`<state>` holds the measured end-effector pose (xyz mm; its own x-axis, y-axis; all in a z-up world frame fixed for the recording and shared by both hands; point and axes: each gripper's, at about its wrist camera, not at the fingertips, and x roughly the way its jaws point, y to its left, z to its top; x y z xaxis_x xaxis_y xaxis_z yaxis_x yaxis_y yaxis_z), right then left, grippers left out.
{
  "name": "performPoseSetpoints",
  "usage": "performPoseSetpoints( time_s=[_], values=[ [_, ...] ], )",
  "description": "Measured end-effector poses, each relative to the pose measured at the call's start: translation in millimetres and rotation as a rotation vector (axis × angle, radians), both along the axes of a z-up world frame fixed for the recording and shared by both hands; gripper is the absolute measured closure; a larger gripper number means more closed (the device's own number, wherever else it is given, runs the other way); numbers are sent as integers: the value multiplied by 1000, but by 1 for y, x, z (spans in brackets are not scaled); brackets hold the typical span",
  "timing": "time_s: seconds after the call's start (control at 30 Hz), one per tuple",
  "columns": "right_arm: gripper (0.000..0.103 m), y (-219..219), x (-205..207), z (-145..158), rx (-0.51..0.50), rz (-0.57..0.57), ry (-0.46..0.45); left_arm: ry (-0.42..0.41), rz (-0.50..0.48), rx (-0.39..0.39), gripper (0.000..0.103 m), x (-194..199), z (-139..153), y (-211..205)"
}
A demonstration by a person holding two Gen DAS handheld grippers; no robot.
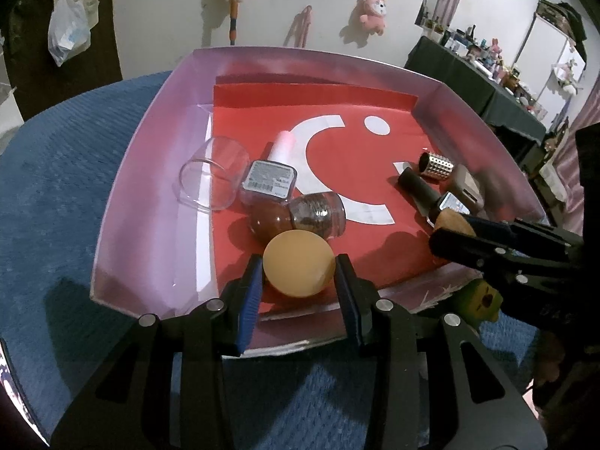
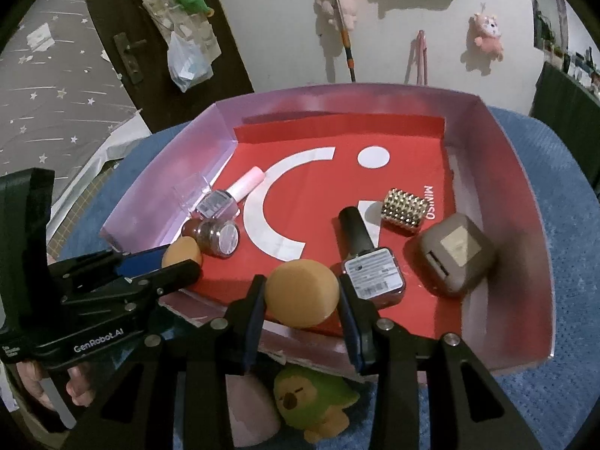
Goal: Organize rigid objects
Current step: 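Carry the tan ball and tan disc over the pink box with both tools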
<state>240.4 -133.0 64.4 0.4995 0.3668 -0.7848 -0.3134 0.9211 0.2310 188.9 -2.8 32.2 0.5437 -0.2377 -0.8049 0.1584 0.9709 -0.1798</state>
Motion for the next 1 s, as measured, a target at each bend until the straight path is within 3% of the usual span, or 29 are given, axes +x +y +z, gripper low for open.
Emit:
performPoseSetpoints(
  time_s=[0.33, 1.0],
  values=[
    [63, 2, 7, -11, -13, -5, 33, -9, 3, 15, 67, 9, -4, -8],
    [63, 13, 17, -16, -203, -57, -77, -37, 13, 29, 67, 25, -6, -19]
  ],
)
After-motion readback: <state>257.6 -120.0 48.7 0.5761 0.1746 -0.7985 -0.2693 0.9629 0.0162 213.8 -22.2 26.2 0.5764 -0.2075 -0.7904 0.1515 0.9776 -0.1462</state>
